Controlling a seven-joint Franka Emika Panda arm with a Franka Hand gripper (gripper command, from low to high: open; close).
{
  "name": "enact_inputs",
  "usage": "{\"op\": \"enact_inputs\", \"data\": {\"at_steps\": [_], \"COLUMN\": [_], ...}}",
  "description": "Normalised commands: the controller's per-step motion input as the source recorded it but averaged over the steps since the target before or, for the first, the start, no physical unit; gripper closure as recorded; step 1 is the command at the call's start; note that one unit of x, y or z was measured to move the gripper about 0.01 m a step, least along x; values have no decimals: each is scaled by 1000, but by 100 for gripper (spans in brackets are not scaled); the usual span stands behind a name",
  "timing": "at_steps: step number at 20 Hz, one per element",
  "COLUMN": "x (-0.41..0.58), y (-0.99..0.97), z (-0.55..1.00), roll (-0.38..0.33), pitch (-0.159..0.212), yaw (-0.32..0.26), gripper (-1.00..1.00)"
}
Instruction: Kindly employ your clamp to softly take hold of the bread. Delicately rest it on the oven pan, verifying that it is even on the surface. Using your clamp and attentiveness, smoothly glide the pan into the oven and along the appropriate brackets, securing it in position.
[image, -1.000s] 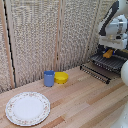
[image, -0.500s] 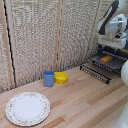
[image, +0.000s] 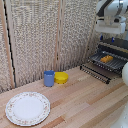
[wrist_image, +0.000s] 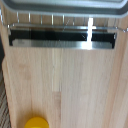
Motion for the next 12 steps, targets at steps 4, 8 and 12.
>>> {"op": "enact_inputs", "data": {"at_steps": [4,8,12], "x": [-101,-167,-161], "y": [36,0,0], "z": [-15,-95,-76], "roll": [-356,-372,-352], "pitch": [136,111,121], "yaw": [172,202,210], "gripper": [-100,-100,-100]}}
